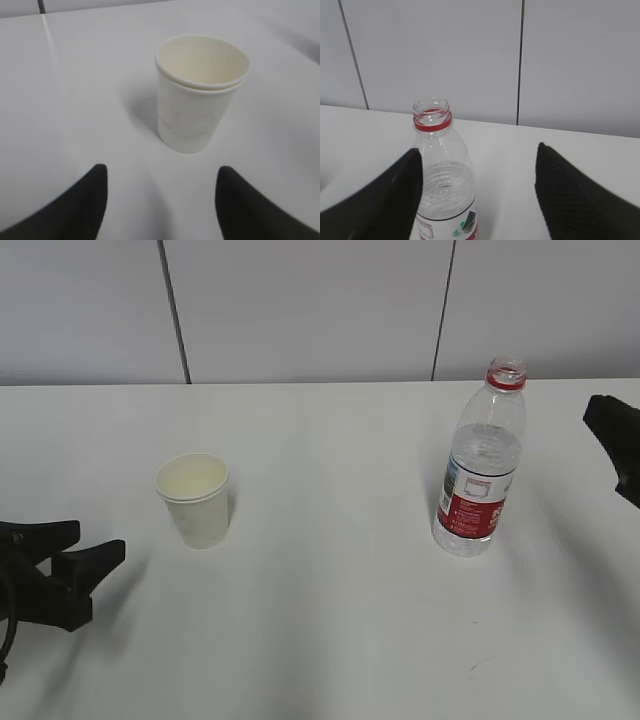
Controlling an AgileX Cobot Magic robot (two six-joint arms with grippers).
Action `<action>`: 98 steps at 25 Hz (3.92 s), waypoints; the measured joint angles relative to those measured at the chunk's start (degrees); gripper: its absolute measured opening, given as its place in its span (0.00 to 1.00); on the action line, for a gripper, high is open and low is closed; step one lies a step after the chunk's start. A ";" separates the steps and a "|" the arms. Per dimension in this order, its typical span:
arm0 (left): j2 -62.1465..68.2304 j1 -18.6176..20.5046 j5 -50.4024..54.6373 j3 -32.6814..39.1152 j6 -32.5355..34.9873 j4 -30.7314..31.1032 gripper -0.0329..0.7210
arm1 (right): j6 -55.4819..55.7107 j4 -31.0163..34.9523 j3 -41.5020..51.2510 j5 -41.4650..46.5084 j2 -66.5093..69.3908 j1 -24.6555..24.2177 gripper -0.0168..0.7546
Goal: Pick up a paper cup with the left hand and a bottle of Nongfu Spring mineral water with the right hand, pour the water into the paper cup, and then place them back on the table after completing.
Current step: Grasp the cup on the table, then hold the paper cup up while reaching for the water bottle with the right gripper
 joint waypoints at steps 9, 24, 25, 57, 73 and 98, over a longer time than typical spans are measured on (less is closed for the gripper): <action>0.35 -9.29 0.00 -1.23 0.00 -9.15 0.81 | 0.00 0.00 0.00 -0.44 0.00 0.00 0.70; 2.70 -15.83 -0.13 -9.07 0.00 -16.15 0.87 | 0.00 0.00 0.00 -1.04 0.00 0.00 0.70; 3.91 -15.83 -0.13 -9.12 0.00 -16.15 0.86 | 0.00 0.00 0.00 -1.04 0.00 0.00 0.70; 19.22 -17.32 -0.07 -22.79 -0.82 -16.17 0.83 | 0.00 0.00 0.00 -1.27 0.83 0.00 0.70; 19.76 -17.38 -0.05 -22.79 -0.82 -16.17 0.58 | 0.00 0.00 0.00 -1.27 0.85 0.00 0.70; 19.76 -17.38 -0.10 -22.79 -0.82 -16.17 0.58 | 2.67 -3.17 0.00 -19.10 25.78 0.00 0.85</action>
